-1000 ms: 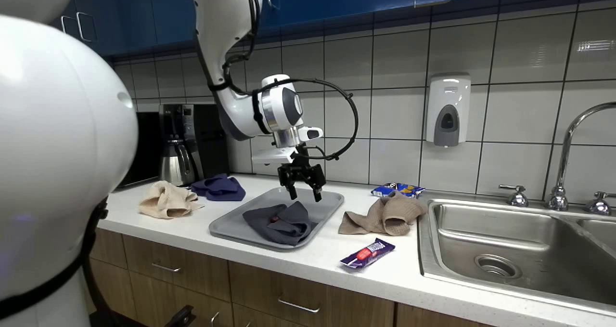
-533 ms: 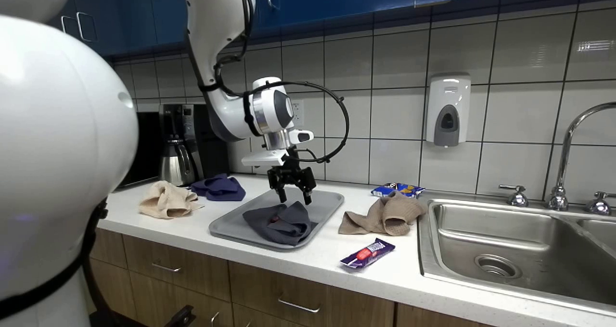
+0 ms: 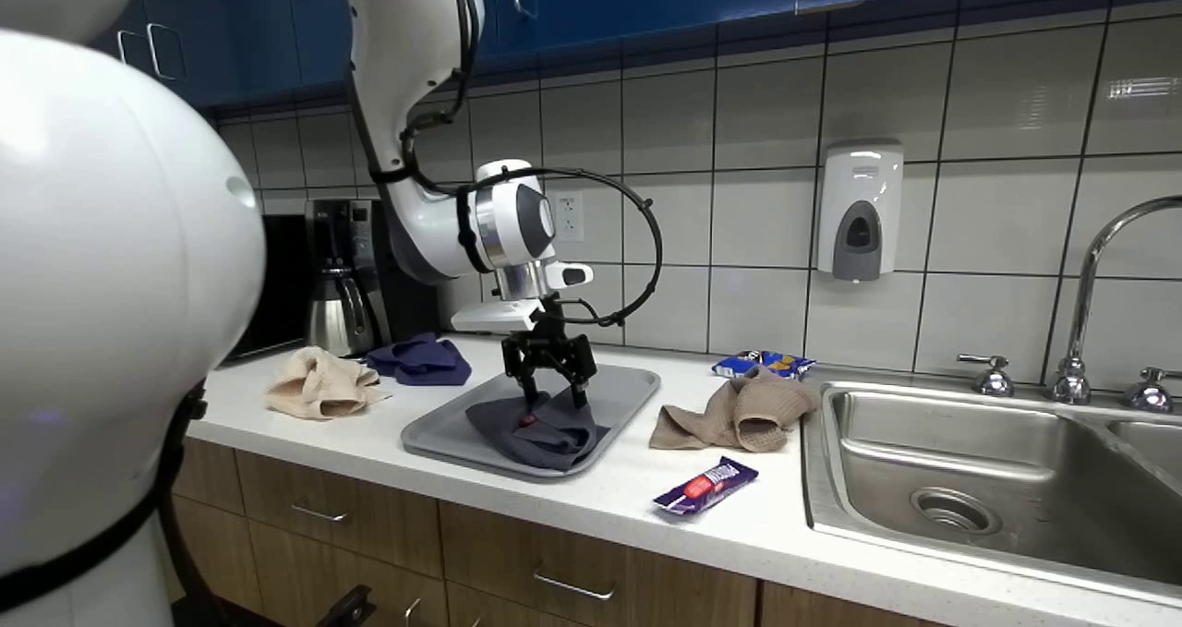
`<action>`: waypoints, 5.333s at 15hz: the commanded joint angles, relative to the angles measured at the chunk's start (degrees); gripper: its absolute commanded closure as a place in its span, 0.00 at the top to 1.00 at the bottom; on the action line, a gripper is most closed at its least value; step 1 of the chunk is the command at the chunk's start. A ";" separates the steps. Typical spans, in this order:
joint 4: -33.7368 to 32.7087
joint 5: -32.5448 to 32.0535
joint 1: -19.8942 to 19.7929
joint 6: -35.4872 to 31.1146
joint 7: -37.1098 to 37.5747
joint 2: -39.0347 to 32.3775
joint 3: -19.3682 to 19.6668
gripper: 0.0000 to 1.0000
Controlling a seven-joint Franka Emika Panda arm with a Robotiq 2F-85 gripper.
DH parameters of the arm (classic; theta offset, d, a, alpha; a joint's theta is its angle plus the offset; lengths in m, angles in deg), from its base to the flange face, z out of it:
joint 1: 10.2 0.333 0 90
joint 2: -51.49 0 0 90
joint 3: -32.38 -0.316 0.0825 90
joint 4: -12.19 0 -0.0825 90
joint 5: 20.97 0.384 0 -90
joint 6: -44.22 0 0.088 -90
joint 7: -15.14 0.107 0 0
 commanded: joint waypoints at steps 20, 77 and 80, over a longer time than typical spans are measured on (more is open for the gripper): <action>0.60 4.00 -1.96 -2.74 -6.27 -3.08 -0.98 0.75; -9.77 -2.42 13.30 2.34 1.37 2.48 -7.41 0.03; -10.36 -2.55 14.05 2.96 1.33 2.29 -8.31 0.03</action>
